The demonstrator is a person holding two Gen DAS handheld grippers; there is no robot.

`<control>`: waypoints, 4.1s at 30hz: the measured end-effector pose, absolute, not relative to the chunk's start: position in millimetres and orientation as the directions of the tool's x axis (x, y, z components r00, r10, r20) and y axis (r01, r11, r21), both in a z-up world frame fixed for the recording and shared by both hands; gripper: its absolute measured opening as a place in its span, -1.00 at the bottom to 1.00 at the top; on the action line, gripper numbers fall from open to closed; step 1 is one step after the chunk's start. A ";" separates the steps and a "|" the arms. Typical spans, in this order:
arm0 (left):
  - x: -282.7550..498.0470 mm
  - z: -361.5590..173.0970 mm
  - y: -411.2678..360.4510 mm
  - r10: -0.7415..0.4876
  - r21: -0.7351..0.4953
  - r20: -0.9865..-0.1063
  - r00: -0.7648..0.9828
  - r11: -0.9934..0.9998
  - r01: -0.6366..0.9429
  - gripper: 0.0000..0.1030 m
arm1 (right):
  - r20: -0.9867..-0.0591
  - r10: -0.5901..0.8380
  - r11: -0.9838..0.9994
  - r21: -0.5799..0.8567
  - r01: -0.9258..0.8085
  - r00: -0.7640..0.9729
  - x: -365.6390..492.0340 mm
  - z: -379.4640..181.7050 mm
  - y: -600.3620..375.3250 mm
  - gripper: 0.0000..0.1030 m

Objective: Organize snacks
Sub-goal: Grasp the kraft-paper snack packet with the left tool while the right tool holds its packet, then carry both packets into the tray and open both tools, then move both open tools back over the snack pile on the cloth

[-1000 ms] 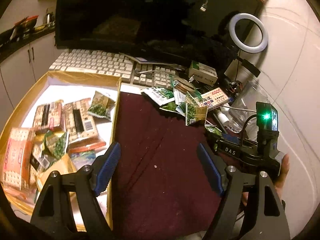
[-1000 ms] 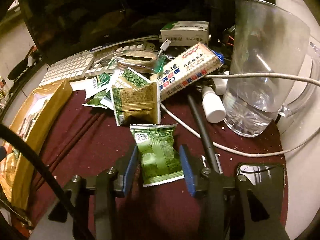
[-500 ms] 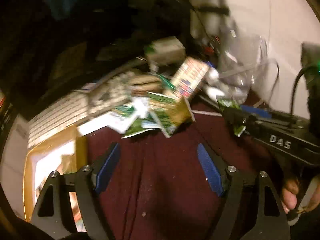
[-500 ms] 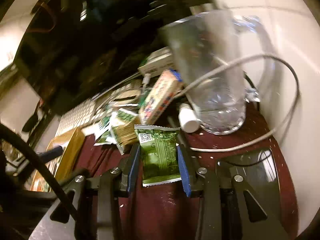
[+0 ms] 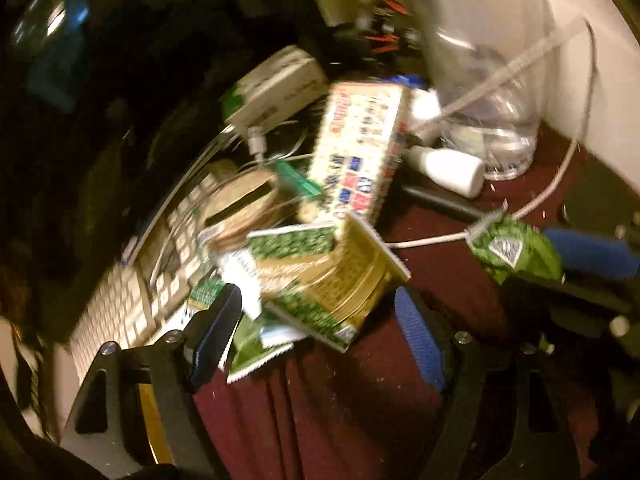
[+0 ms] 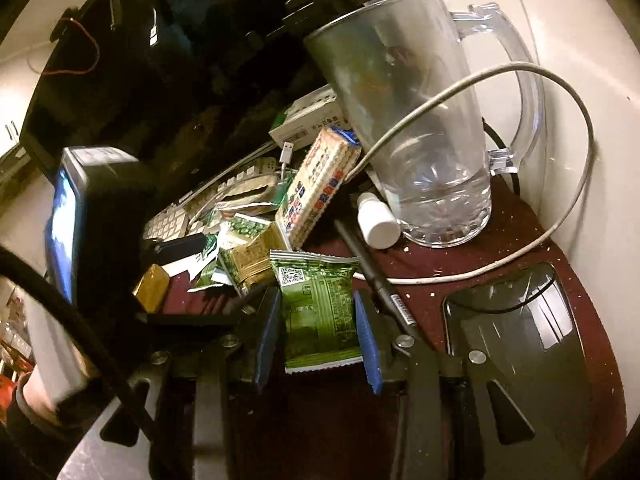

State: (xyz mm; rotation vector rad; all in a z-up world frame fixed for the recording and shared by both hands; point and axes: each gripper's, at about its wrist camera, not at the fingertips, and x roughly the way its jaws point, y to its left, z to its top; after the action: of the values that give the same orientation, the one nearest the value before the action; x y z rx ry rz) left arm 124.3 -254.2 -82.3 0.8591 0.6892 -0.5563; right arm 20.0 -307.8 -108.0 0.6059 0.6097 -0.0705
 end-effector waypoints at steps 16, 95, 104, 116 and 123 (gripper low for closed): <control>95.6 -72.5 -202.3 -0.204 0.178 -0.862 0.463 0.735 0.655 -0.22 | -0.543 0.147 0.820 0.534 0.204 0.827 11.3 -109.5 -311.3 -0.28; 46.9 -7.8 39.2 -0.252 -0.198 -0.652 0.715 0.967 0.160 0.44 | -0.386 0.566 0.752 0.603 -0.265 0.729 63.7 -61.5 -175.3 0.33; 24.7 -3.4 -20.3 -0.266 -0.156 -0.664 0.698 0.963 0.219 0.45 | -0.444 0.443 0.748 0.662 -0.048 0.779 24.8 -91.7 -252.6 0.33; 13.2 -12.1 -54.2 -0.219 -0.044 -0.668 0.712 0.966 0.255 0.49 | -0.500 0.346 0.822 0.569 0.000 0.794 15.8 -103.0 -252.5 0.33; 11.6 -15.5 -46.1 -0.182 -0.025 -0.662 0.727 0.975 0.220 0.49 | -0.507 0.317 0.848 0.531 0.001 0.801 20.1 -95.1 -246.0 0.34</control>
State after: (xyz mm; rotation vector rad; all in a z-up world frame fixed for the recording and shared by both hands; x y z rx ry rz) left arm 11.6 -46.1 -15.5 0.0562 0.7231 -0.2217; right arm 20.1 -246.0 -95.1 0.5403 0.6243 0.1785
